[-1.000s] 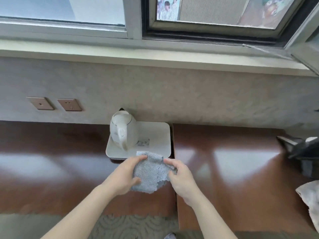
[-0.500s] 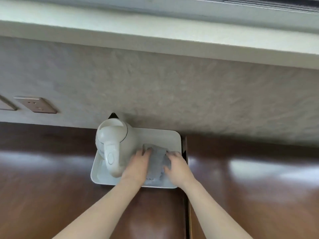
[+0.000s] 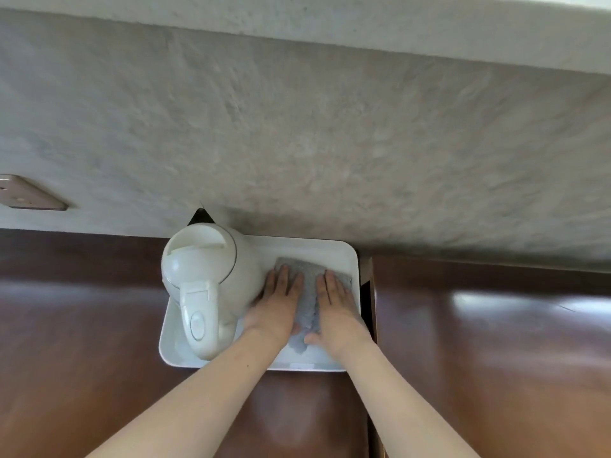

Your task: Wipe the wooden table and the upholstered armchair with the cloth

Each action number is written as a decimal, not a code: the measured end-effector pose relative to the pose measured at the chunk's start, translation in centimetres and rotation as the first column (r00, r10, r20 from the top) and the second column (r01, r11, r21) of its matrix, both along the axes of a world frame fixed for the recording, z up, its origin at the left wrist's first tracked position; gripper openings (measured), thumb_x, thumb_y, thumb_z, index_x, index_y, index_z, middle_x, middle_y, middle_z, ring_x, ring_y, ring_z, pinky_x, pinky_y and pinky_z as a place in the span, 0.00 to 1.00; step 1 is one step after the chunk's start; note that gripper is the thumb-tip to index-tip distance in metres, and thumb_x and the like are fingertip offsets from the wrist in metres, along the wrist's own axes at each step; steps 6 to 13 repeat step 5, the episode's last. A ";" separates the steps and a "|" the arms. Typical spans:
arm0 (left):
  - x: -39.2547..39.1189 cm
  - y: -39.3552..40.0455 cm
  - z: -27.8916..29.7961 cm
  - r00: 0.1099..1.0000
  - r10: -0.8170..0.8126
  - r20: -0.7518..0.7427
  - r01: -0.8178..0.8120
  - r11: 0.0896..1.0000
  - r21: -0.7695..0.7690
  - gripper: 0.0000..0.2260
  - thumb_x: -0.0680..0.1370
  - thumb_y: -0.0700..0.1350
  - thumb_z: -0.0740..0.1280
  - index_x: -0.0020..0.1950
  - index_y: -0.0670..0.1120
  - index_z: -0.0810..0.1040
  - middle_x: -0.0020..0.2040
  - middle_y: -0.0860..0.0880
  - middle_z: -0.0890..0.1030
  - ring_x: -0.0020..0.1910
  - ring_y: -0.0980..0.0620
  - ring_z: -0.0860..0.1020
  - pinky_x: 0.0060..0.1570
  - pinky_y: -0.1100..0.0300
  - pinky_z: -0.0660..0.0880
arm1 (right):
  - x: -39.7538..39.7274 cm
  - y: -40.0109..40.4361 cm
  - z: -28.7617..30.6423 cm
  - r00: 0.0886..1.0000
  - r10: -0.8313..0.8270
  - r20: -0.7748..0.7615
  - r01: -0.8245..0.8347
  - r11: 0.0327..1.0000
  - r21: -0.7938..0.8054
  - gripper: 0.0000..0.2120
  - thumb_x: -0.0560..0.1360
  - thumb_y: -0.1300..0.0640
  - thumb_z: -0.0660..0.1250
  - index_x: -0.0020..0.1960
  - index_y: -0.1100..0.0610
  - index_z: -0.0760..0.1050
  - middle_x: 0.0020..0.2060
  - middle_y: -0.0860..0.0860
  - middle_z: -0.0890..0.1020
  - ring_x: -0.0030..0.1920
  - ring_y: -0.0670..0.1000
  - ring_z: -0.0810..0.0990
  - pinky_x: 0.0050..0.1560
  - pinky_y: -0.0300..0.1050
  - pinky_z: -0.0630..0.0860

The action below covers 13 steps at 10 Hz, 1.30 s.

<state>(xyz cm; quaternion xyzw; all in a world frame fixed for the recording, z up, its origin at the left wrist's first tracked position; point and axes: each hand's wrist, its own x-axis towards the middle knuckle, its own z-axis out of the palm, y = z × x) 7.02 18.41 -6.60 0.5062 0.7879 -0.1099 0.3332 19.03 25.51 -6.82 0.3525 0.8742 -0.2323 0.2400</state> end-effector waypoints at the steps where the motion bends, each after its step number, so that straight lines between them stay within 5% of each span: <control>1: -0.1 0.7 -0.2 0.999 0.035 0.007 -0.035 0.999 -0.010 0.49 0.78 0.51 0.71 0.81 0.50 0.34 0.82 0.46 0.34 0.81 0.44 0.37 0.78 0.52 0.46 | -0.6 0.9 -0.1 1.000 -0.003 -0.009 0.003 1.000 0.002 0.60 0.71 0.42 0.74 0.79 0.61 0.32 0.79 0.57 0.34 0.79 0.53 0.33 0.75 0.45 0.32; 3: 0.2 1.4 0.6 1.000 0.020 -0.021 -0.021 0.999 -0.040 0.46 0.80 0.50 0.69 0.82 0.48 0.35 0.82 0.44 0.34 0.81 0.42 0.38 0.79 0.51 0.48 | -0.8 1.6 1.6 1.000 0.020 0.004 -0.020 0.999 -0.026 0.59 0.72 0.47 0.75 0.78 0.62 0.32 0.79 0.57 0.34 0.79 0.54 0.33 0.77 0.46 0.35; 5: 1.4 0.3 6.1 0.987 -0.098 -0.128 0.108 0.991 0.075 0.36 0.81 0.45 0.65 0.82 0.44 0.47 0.83 0.43 0.43 0.82 0.45 0.45 0.77 0.54 0.57 | 1.0 0.1 5.9 0.993 0.068 -0.100 -0.061 0.996 0.066 0.50 0.76 0.47 0.70 0.80 0.62 0.38 0.80 0.57 0.42 0.80 0.55 0.40 0.78 0.45 0.38; 13: 1.4 0.3 6.1 0.987 -0.098 -0.128 0.108 0.991 0.075 0.36 0.81 0.45 0.65 0.82 0.44 0.47 0.83 0.43 0.43 0.82 0.45 0.45 0.77 0.54 0.57 | 1.0 0.1 5.9 0.993 0.068 -0.100 -0.061 0.996 0.066 0.50 0.76 0.47 0.70 0.80 0.62 0.38 0.80 0.57 0.42 0.80 0.55 0.40 0.78 0.45 0.38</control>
